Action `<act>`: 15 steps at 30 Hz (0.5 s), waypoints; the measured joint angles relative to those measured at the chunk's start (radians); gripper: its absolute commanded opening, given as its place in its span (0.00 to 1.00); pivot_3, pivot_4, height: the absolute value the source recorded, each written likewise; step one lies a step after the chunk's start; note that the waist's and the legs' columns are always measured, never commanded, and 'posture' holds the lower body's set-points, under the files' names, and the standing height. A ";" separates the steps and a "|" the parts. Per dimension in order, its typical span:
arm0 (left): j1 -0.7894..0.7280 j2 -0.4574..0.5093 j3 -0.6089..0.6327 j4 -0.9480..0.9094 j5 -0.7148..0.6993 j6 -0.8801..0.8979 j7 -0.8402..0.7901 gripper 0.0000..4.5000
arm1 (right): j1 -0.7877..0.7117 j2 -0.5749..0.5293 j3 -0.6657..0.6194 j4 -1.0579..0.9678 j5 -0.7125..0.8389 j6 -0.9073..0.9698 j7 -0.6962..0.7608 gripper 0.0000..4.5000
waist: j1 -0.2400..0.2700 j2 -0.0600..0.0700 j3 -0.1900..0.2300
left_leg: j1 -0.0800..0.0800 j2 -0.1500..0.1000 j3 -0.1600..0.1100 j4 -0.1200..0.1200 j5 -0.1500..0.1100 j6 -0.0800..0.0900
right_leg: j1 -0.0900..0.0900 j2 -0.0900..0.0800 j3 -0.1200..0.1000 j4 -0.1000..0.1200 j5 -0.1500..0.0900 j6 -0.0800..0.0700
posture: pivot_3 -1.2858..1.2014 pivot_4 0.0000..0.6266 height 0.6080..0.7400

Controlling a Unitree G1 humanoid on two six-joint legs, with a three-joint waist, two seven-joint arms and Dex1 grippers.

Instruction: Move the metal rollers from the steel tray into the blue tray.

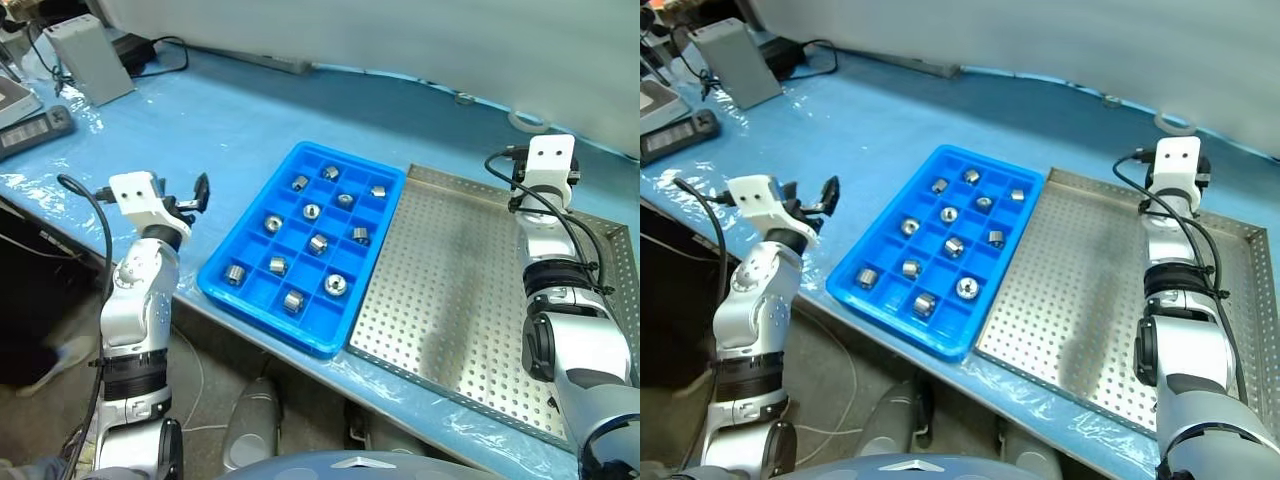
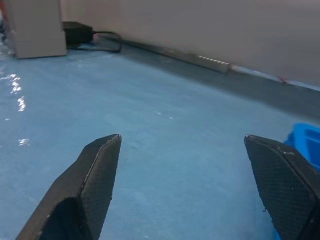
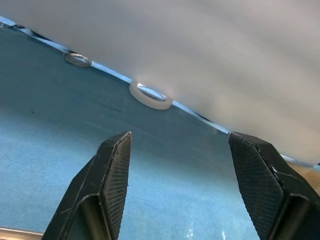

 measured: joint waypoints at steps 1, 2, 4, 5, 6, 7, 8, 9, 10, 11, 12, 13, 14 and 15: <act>-0.008 0.022 0.003 0.026 0.006 -0.015 -0.010 0.93 | -0.002 0.000 0.001 0.000 0.000 0.000 0.001 0.71 | 0.000 0.000 0.000 | -0.001 0.000 0.000 0.000 0.000 0.000 | -0.001 0.000 0.000 0.000 0.000 0.000 | 0.57 0.24 1.00; -0.020 0.048 0.010 0.055 0.011 -0.030 -0.021 0.93 | -0.006 0.000 0.001 0.000 0.000 0.000 0.001 0.71 | 0.001 0.000 0.000 | -0.003 0.000 0.000 0.000 0.000 0.000 | -0.004 0.000 0.000 0.001 0.000 0.000 | 0.56 0.24 1.00; -0.040 0.076 0.025 0.088 0.012 -0.049 -0.036 0.93 | -0.009 -0.001 0.000 0.000 0.000 0.000 0.000 0.71 | 0.001 0.000 0.000 | -0.004 0.000 0.001 0.000 0.000 0.000 | -0.005 0.000 0.000 0.001 0.000 0.000 | 0.56 0.24 1.00; -0.059 0.097 0.033 0.121 0.011 -0.060 -0.048 0.93 | -0.010 -0.002 -0.001 0.000 0.001 0.000 -0.001 0.71 | 0.001 0.000 0.000 | -0.004 0.000 0.001 0.000 0.000 0.000 | -0.006 0.000 0.000 0.001 0.000 0.000 | 0.56 0.24 1.00; -0.073 0.111 0.041 0.142 0.010 -0.065 -0.055 0.93 | -0.010 -0.002 -0.001 0.000 0.002 0.000 -0.002 0.71 | 0.002 0.000 0.000 | -0.004 0.000 0.001 0.000 0.000 0.000 | -0.006 0.000 0.000 0.001 0.000 0.000 | 0.56 0.24 1.00; -0.092 0.122 0.047 0.168 0.009 -0.066 -0.059 0.93 | -0.009 -0.002 -0.003 -0.003 0.004 0.000 -0.005 0.71 | 0.004 0.000 0.000 | -0.004 0.000 0.001 0.000 0.000 0.000 | -0.006 0.000 0.000 0.001 0.000 0.000 | 0.56 0.24 1.00; -0.112 0.130 0.052 0.189 0.008 -0.066 -0.061 0.93 | -0.007 0.000 -0.005 -0.011 0.005 0.000 -0.012 0.71 | 0.005 0.000 0.000 | -0.005 0.000 0.001 0.000 0.000 0.000 | -0.006 0.000 0.000 0.001 0.000 0.000 | 0.55 0.24 1.00; -0.133 0.135 0.055 0.209 0.006 -0.066 -0.064 0.93 | -0.002 0.003 -0.010 -0.023 0.008 0.000 -0.021 0.71 | 0.005 0.000 0.000 | -0.005 0.000 0.001 0.001 0.000 0.000 | -0.006 0.000 0.000 0.001 0.000 0.000 | 0.55 0.24 1.00; -0.151 0.137 0.057 0.221 0.005 -0.066 -0.065 0.93 | 0.004 0.007 -0.013 -0.034 0.010 0.000 -0.027 0.71 | 0.006 0.000 0.000 | -0.005 0.000 0.001 0.001 0.000 0.000 | -0.006 0.000 0.000 0.001 0.000 0.000 | 0.55 0.24 1.00; -0.173 0.137 0.056 0.236 0.005 -0.066 -0.065 0.93 | 0.014 0.013 -0.019 -0.042 0.013 0.000 -0.036 0.71 | 0.006 0.000 0.000 | -0.004 0.000 0.002 0.001 0.000 0.000 | -0.006 0.000 0.000 0.001 0.000 -0.001 | 0.55 0.24 1.00; -0.192 0.137 0.056 0.250 0.005 -0.066 -0.065 0.93 | 0.024 0.020 -0.022 -0.048 0.017 0.001 -0.042 0.71 | 0.006 0.000 0.000 | -0.004 0.000 0.002 0.001 0.000 0.000 | -0.006 0.000 0.000 0.001 0.000 -0.001 | 0.55 0.24 1.00; -0.209 0.136 0.054 0.263 0.005 -0.066 -0.064 0.93 | 0.039 0.029 -0.022 -0.055 0.020 0.002 -0.047 0.71 | 0.005 0.000 0.000 | -0.004 0.001 0.002 0.001 0.000 0.000 | -0.006 0.000 0.000 0.001 0.000 -0.001 | 0.55 0.24 1.00; -0.220 0.135 0.051 0.269 0.005 -0.066 -0.065 0.93 | 0.051 0.035 -0.022 -0.058 0.022 0.004 -0.049 0.71 | 0.004 0.000 0.000 | -0.004 0.001 0.002 0.001 0.000 0.000 | -0.006 0.000 0.000 0.001 0.000 -0.001 | 0.55 0.24 1.00; -0.228 0.132 0.047 0.275 0.005 -0.066 -0.065 0.93 | 0.060 0.042 -0.022 -0.062 0.024 0.009 -0.052 0.71 | 0.003 0.000 0.000 | -0.005 0.001 0.003 0.001 0.000 0.000 | -0.007 0.000 0.001 0.001 0.000 -0.001 | 0.55 0.24 1.00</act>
